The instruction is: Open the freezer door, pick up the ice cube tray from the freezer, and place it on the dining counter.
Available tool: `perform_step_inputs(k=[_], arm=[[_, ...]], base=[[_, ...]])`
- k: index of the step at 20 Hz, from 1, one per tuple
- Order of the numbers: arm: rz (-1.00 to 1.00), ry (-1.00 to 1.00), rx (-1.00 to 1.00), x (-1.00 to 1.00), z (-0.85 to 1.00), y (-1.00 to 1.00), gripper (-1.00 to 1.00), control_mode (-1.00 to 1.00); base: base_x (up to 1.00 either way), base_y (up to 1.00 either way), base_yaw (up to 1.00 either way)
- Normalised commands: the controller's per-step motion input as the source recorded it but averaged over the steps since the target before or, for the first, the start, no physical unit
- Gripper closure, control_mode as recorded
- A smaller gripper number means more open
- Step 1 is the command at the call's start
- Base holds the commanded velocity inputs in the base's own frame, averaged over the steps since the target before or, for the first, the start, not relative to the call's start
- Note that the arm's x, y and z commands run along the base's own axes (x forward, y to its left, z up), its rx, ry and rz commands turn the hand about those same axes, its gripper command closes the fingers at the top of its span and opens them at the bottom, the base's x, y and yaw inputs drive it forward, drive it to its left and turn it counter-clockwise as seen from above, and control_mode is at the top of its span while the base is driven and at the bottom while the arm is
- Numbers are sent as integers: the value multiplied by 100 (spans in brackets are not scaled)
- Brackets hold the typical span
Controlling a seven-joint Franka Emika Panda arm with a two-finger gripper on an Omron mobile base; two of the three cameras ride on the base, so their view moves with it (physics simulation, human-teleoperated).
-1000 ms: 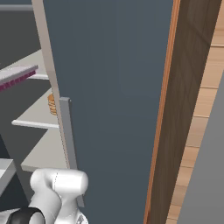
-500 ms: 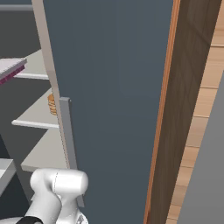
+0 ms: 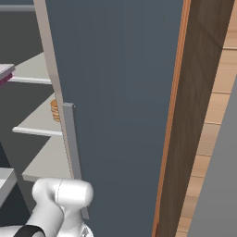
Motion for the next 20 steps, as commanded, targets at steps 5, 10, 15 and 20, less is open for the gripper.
perform_step_inputs(k=[5,10,15,20], arm=[[0,0,0,-32,0,-16,100,-100],[0,4,0,0,-8,0,100,-100],[0,6,0,0,-10,0,100,-100],[0,5,0,0,-2,0,100,100]], base=[[0,0,0],[0,0,0],[0,0,0],[0,0,0]])
